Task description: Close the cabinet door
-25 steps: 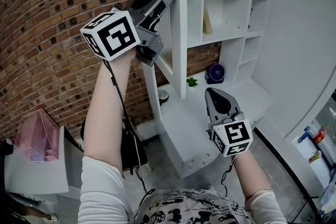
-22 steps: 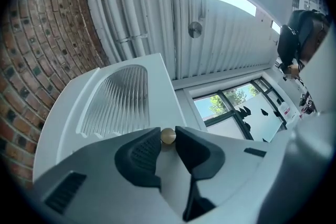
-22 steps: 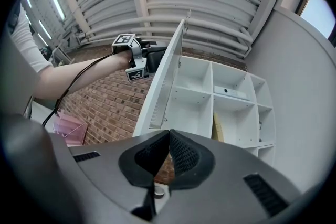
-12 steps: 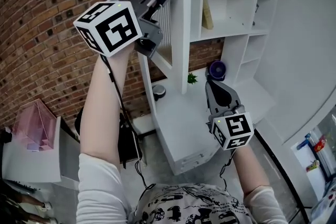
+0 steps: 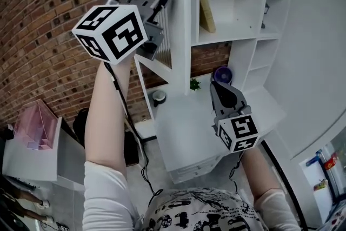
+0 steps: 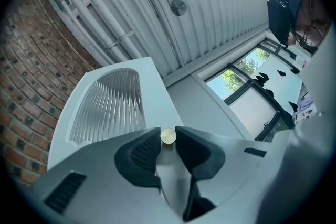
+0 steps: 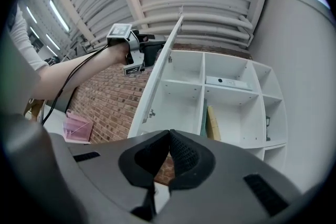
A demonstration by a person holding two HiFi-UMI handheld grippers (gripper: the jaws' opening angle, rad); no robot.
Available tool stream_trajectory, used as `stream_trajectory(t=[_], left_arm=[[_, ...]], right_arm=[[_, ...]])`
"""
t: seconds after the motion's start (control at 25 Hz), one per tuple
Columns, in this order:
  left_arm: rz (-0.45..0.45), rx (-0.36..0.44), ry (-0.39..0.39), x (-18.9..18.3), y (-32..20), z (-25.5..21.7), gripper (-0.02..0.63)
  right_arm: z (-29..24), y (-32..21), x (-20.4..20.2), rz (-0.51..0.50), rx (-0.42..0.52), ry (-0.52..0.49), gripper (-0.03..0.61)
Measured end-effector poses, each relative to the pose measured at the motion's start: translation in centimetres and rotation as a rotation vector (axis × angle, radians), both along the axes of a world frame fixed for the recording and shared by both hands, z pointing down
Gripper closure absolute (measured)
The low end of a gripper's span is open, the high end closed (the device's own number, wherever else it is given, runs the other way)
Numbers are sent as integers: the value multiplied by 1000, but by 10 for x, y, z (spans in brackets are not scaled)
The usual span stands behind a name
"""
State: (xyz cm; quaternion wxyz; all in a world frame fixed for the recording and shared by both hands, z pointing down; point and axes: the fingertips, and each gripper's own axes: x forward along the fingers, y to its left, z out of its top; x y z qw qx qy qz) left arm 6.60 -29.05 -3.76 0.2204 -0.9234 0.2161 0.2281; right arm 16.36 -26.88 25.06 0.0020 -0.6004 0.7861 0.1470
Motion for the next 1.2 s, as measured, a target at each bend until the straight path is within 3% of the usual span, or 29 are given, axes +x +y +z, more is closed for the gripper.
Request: stream_trajectory(t=[0.44, 0.6, 1.2], left_arm=[[-199, -39, -16, 72, -44, 4, 517], [-214, -77, 0, 87, -61, 8, 529], [-439, -52, -65, 142, -150, 9, 523]], right_arm=[[11, -16, 64, -91, -22, 5, 563], [15, -25, 81, -101, -34, -4, 563], [13, -98, 129, -93, -47, -27, 563]])
